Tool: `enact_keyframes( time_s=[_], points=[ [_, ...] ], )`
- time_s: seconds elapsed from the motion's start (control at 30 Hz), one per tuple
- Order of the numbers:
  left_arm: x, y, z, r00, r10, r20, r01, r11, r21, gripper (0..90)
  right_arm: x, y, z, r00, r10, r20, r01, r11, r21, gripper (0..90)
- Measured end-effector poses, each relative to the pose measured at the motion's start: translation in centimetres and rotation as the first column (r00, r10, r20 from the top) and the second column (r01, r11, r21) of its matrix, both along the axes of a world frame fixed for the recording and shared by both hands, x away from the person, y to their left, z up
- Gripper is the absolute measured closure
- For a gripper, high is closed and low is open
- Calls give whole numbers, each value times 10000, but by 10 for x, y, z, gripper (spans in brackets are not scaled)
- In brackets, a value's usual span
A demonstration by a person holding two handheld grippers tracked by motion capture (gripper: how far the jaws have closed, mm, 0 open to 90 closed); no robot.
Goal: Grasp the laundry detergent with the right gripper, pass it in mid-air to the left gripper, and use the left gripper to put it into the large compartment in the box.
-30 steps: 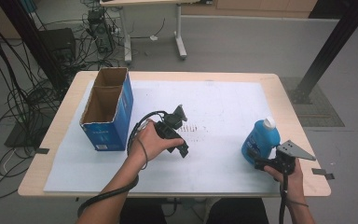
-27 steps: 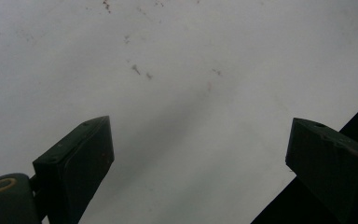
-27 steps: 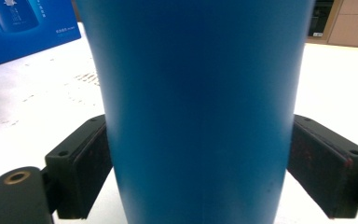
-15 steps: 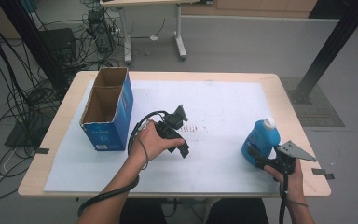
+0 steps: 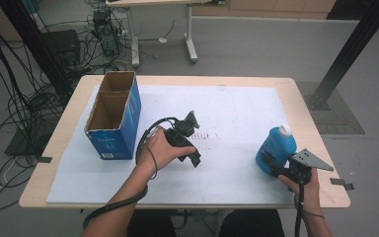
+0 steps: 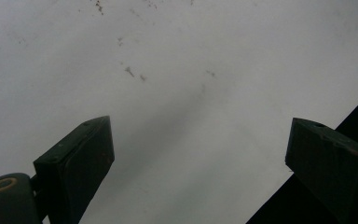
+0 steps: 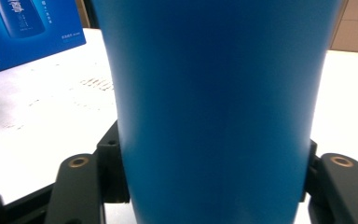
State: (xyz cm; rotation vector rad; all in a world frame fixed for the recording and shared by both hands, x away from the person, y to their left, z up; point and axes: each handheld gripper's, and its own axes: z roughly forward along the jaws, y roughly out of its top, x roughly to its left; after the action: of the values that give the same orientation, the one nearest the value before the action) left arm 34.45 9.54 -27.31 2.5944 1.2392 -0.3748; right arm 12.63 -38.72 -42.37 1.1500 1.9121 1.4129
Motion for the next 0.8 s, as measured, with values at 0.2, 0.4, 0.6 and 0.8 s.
enact_keyframes(
  time_s=[0.2, 0.4, 0.6, 0.8],
  points=[
    [-1, 1, 0, 10000, 35, 7, -35, 10000, 8, 83, -1, 1, -1, 10000, -11, 95, 12, 10000, -97, 408],
    [-1, 1, 0, 10000, 39, 10, -39, 10000, 25, 83, -2, 1, -1, 9999, -27, 147, 29, 9999, -119, 411],
    [-1, 1, 1, 10000, 55, 31, -55, 10000, 28, 84, -2, 1, -2, 9998, -34, 177, 36, 9999, -124, 413],
    [-1, 2, -1, 10000, 67, 15, -67, 10000, -10, 84, -2, 1, -2, 9999, -32, 149, 34, 9999, -114, 414]
  ],
)
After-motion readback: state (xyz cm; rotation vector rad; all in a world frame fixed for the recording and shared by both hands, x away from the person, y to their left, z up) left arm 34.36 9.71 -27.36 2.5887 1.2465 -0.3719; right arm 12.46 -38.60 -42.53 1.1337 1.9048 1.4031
